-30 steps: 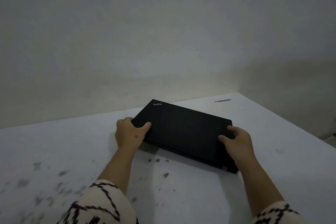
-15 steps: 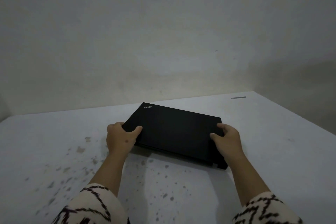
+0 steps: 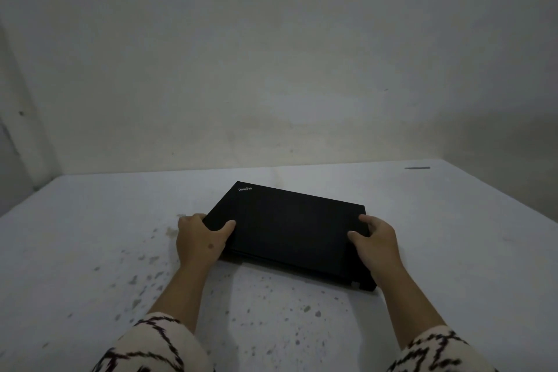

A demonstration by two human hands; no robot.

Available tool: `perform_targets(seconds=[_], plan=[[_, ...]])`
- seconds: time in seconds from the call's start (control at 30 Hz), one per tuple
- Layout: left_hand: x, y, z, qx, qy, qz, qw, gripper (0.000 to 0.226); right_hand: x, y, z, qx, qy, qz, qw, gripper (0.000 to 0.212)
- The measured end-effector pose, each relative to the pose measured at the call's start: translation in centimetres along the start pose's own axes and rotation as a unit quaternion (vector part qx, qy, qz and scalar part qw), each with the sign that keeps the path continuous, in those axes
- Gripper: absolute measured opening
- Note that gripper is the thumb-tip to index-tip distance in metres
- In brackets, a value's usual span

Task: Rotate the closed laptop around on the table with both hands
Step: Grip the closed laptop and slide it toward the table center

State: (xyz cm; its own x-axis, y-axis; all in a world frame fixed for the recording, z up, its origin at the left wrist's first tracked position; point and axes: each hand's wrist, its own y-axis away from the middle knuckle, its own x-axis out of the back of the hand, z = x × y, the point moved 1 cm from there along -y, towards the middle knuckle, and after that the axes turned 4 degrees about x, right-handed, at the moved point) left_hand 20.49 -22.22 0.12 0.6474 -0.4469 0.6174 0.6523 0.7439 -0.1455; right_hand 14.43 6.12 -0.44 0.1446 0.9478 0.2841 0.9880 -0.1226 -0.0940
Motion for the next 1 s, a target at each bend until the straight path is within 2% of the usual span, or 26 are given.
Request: perform_targets(seconds=[0.4, 1.0], plan=[[0.0, -0.7, -1.6, -0.009, 0.006, -0.021, 1.000, 0.056, -1.5, 0.2, 0.5, 0.005, 0.035, 0.002, 0.999, 0.051], [-0.9, -1.2, -1.8, -0.023, -0.036, -0.001, 0.999, 0.053, -2.1, 0.6, 0.4, 0.017, 0.065, 0.009, 0.998, 0.050]])
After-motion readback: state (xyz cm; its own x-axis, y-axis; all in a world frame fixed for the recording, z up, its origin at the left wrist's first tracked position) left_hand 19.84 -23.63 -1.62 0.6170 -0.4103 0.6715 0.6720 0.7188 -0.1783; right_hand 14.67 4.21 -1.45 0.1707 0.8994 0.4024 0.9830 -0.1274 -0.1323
